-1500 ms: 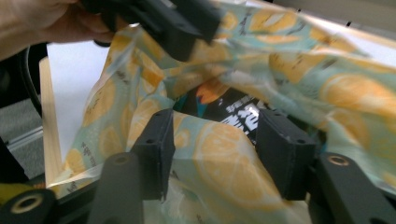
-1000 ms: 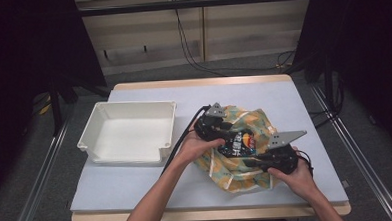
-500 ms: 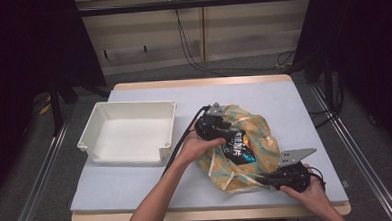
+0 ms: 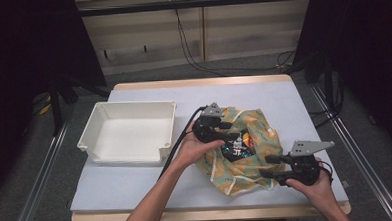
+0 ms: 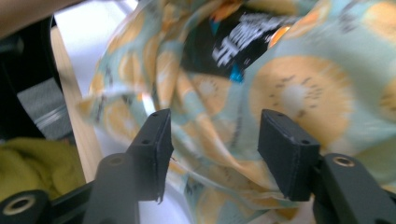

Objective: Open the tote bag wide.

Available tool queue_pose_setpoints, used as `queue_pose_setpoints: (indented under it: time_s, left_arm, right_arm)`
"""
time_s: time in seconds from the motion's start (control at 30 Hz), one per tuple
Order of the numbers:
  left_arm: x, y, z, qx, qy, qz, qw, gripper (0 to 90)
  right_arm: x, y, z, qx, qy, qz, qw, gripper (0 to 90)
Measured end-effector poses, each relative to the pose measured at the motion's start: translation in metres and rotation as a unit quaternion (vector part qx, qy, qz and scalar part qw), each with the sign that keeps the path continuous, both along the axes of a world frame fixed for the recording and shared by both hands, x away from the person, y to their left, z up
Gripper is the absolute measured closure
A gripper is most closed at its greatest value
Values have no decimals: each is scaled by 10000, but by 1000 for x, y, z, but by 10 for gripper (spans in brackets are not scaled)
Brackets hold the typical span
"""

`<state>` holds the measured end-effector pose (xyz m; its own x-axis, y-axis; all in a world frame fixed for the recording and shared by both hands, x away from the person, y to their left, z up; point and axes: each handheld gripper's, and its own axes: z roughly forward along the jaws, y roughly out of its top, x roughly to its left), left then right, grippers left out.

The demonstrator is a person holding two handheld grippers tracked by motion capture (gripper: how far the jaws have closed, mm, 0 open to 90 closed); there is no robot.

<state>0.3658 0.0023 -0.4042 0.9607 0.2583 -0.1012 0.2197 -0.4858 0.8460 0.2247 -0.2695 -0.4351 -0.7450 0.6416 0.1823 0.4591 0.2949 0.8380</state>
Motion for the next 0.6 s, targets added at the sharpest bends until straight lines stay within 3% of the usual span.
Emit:
queue_pose_setpoints:
  time_s: [0.03, 0.1, 0.27, 0.37, 0.6]
  left_arm:
    - [-4, 1, 4, 58, -104, -19, 9999, 500]
    - [-12, 1, 12, -50, -243, -108, 9996, 501]
    - [-32, -1, 25, -90, -432, -591, 9973, 649]
    - [-34, -11, 17, 135, -453, -694, 9965, 701]
    - [-30, -32, -9, 532, -399, -793, 9946, 674]
  right_arm:
    - [0, -1, 2, 37, -34, -47, 10000, 424]
    - [-1, -4, 8, 94, -111, -140, 9998, 421]
    - [-3, -10, 17, 171, -269, -399, 9987, 429]
    - [0, -12, 14, 56, -286, -571, 9979, 419]
    - [15, 0, -7, -212, -11, -582, 9981, 359]
